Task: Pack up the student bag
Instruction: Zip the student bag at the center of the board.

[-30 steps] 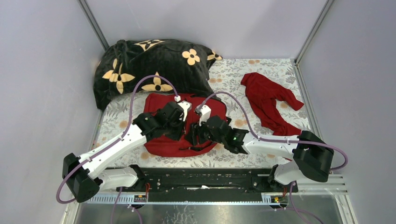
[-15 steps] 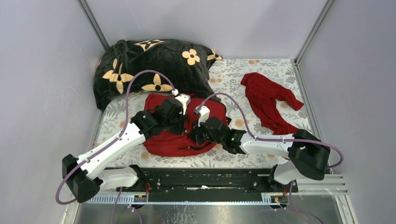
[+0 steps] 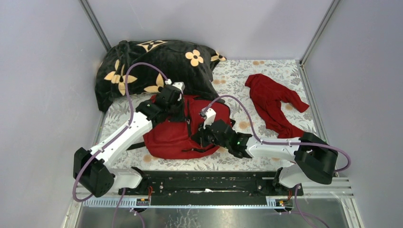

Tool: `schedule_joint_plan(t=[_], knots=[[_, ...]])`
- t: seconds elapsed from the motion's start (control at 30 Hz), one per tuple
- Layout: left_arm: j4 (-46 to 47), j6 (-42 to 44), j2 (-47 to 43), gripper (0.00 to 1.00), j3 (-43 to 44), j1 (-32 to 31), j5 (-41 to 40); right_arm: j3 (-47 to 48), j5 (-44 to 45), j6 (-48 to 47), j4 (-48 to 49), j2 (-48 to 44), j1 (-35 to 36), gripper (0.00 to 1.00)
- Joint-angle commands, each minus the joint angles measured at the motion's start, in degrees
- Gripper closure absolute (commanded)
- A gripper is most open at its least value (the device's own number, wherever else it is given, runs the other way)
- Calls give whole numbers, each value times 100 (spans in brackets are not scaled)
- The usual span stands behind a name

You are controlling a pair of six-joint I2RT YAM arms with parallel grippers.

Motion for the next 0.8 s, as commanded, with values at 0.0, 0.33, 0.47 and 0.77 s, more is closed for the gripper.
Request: schedule_joint_plan(t=[0.0, 0.33, 0.47, 0.77], knots=[[964, -128, 236, 100, 401, 352, -133, -159, -51, 53, -291, -230, 82, 100], [1158, -232, 1576, 100, 1381, 1001, -459, -129, -101, 4, -512, -331, 121, 100], [1184, -101, 2120, 100, 1847, 1068, -801, -122, -54, -9, -599, -404, 143, 100], [1139, -133, 3312, 100, 2881, 1329, -827, -223, -44, 94, -685, -477, 257, 100]])
